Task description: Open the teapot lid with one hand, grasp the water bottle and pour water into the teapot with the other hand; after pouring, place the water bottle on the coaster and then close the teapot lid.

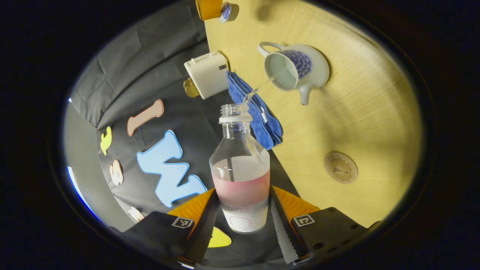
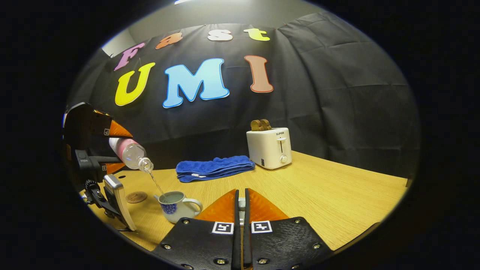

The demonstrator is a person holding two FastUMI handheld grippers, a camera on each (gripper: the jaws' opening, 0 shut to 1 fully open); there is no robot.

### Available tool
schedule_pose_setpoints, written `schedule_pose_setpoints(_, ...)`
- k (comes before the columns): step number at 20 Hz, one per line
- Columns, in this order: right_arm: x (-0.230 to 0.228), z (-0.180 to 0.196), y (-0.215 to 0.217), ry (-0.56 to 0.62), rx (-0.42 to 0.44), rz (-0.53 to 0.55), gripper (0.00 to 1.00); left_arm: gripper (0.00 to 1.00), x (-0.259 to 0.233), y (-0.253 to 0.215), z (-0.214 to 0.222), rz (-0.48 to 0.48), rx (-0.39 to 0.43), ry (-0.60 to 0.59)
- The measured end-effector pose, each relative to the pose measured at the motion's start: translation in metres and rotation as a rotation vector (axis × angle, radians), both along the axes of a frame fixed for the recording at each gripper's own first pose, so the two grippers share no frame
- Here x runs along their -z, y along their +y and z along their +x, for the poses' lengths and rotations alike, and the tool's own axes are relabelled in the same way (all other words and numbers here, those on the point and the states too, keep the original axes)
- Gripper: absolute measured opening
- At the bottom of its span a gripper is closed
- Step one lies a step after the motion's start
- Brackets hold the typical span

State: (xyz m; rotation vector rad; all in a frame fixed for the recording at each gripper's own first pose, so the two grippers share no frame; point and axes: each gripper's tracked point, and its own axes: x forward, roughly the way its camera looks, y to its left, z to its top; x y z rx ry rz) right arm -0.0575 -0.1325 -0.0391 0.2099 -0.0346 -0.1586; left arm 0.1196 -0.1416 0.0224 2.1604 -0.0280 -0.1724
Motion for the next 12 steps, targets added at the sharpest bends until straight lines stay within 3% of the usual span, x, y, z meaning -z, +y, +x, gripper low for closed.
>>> schedule_pose_setpoints(12, -0.0010, -0.0002, -0.0016, -0.004, 0.002, 0.010, 0.03, 0.87, -0.0098, -0.0020, 0.0015, 0.065, 0.008, -0.023)
